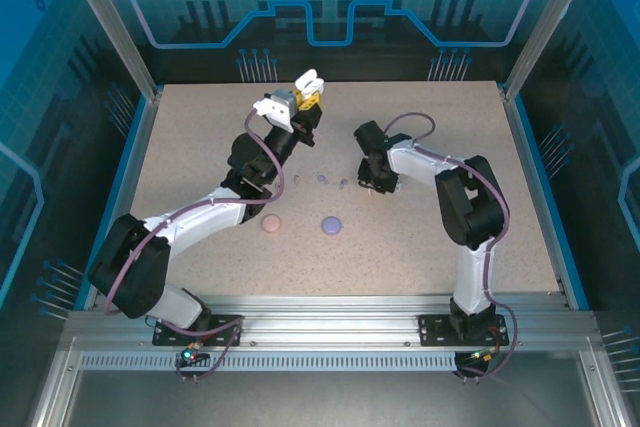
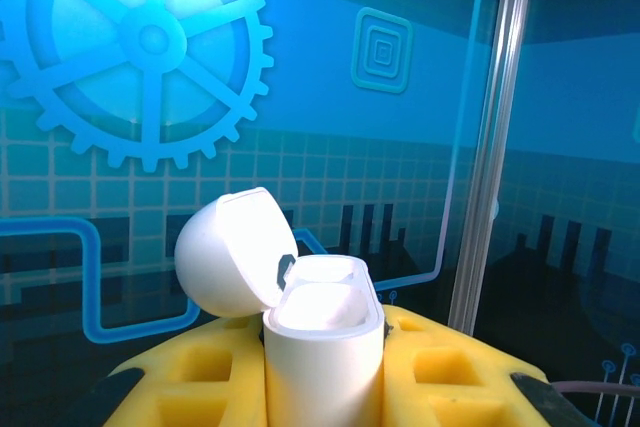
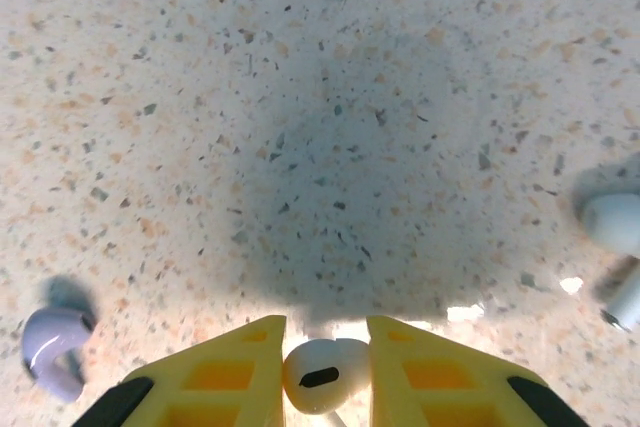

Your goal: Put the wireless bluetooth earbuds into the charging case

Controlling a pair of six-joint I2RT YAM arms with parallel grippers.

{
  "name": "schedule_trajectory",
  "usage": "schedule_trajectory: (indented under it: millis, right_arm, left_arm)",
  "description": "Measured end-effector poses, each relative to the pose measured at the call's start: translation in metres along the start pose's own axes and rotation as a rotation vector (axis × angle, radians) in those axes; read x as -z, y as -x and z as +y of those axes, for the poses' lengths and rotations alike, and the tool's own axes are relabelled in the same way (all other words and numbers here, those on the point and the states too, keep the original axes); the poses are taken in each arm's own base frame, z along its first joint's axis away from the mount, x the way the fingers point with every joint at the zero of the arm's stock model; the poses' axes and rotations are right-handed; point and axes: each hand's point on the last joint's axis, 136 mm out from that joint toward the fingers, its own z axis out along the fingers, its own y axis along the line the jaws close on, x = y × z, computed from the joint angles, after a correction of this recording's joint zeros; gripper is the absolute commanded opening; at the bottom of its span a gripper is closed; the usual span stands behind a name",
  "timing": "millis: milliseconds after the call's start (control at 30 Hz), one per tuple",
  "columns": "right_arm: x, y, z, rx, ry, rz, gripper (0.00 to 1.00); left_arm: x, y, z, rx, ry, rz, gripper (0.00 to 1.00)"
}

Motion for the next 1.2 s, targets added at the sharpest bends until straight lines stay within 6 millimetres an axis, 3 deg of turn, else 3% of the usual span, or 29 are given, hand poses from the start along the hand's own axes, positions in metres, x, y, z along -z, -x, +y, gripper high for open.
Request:
schedule_trajectory:
  millis: [233, 567, 867, 1033, 1200]
  right_arm:
    - [0.052, 0.013, 0.006, 0.018, 0.108, -0.098, 0.23]
    - [0.193, 0.063, 0.021, 0.049, 0.353, -0.382, 0.24]
    - [0.318, 0.093, 0.036, 0.098, 0.55, -0.622, 0.25]
    - [0.358, 0.092, 0.037, 0.108, 0.631, -0.697, 0.25]
    - [0.39, 0.092, 0.043, 0.111, 0.742, -0.764, 0.25]
  left_arm:
    - [0.0, 0.0, -0.009, 0.0, -0.052, 0.004, 0.0]
    - [0.001, 0.002, -0.029, -0.032, -0.13, 0.001, 0.0]
    - [-0.008, 0.03, -0.045, -0.18, -0.175, -0.068, 0.0]
    - [-0.011, 0.032, -0.051, -0.261, -0.185, -0.075, 0.0]
    - [-0.017, 0.019, -0.053, -0.289, -0.19, -0.049, 0.0]
